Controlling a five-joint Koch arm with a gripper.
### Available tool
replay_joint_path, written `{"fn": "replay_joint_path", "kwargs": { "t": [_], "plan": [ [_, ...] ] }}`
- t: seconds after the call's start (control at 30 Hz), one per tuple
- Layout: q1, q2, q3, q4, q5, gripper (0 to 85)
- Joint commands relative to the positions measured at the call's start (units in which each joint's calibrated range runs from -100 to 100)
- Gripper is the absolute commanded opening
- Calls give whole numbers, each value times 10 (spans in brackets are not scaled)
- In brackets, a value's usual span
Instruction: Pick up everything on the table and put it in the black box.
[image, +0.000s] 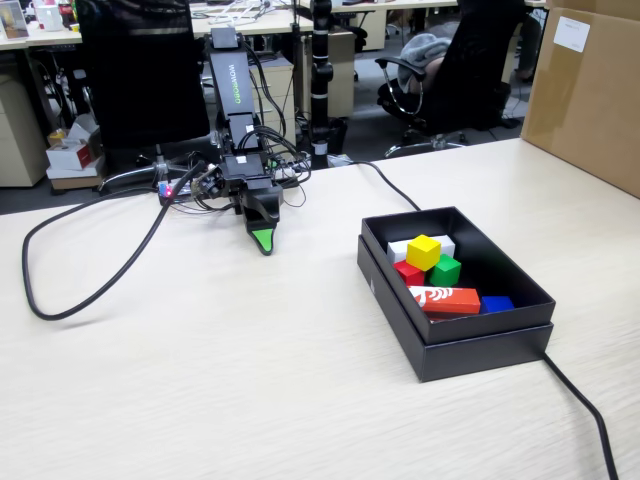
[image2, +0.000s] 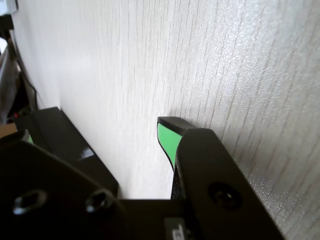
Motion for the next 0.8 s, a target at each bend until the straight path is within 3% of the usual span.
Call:
{"fn": "replay_joint_path", "kwargs": {
  "t": [0.0,0.77],
  "plan": [
    [0,4,-1,3,0,497],
    [0,23,0,0,0,483]
  ]
}}
